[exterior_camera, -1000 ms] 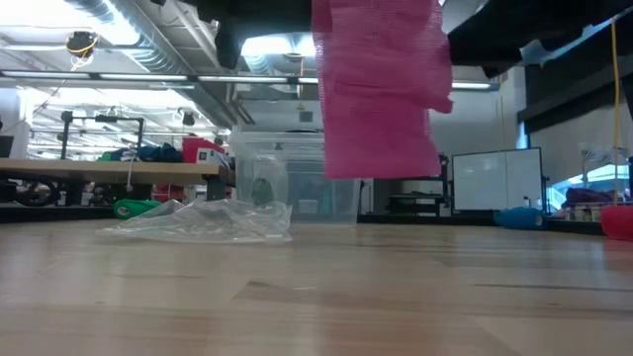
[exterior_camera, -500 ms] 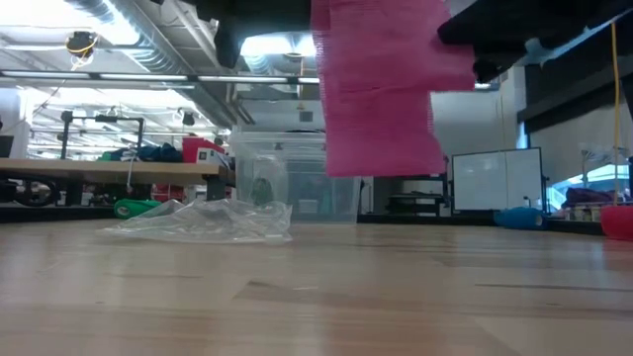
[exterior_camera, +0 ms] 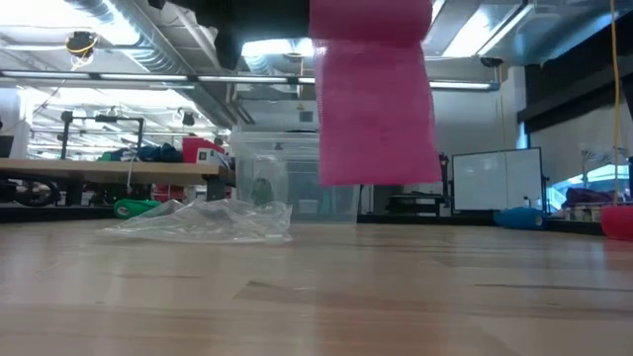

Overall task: Roll bandage
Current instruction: Roll the pink bandage

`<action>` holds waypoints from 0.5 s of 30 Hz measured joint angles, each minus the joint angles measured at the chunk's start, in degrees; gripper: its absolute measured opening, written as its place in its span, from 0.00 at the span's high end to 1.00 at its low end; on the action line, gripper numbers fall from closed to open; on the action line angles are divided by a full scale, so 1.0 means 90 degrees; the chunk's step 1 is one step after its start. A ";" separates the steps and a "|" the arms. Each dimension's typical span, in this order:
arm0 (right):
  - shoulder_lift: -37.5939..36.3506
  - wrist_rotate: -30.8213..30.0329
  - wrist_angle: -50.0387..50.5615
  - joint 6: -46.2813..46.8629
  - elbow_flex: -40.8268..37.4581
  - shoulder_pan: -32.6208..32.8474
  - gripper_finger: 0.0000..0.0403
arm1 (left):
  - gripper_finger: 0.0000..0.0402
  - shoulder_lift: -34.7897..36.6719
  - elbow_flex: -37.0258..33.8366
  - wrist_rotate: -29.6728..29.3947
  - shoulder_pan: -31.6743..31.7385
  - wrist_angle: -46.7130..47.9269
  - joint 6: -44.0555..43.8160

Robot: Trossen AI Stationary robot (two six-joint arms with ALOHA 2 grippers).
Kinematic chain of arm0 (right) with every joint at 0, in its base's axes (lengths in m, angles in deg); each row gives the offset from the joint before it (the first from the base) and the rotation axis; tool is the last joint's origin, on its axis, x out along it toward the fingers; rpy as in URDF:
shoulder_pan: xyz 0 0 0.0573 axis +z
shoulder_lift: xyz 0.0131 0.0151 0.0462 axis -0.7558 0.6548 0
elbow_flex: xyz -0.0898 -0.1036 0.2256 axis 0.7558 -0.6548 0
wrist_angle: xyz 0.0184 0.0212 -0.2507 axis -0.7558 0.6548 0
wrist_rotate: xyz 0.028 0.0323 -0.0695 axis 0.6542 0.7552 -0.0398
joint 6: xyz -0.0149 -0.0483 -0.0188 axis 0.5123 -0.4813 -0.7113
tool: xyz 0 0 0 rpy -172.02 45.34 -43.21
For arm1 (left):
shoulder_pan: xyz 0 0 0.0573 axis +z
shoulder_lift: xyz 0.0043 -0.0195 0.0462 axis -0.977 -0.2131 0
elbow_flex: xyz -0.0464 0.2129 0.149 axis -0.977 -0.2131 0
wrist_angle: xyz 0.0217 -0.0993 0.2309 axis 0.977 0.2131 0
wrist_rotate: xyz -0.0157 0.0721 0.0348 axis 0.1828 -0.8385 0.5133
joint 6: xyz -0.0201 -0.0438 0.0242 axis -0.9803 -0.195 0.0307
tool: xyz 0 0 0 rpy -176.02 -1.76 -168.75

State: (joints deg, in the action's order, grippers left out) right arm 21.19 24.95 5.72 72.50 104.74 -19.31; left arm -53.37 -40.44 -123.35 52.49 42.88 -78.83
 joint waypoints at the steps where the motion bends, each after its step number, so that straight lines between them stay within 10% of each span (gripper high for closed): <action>1: 0.0004 -0.0144 0.0312 -0.0188 0.0305 -0.0081 0.98 | 0.96 -0.0007 0.0000 0.0003 -0.0004 0.0025 0.0011; 15: 0.0002 -0.0913 0.2255 -0.1109 0.2278 -0.2128 0.98 | 0.96 -0.0009 -0.0002 0.0100 -0.0761 -0.0386 0.0649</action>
State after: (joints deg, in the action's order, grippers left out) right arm 21.21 16.73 26.02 62.51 125.24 -38.46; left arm -53.45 -40.47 -122.45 45.64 39.40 -72.99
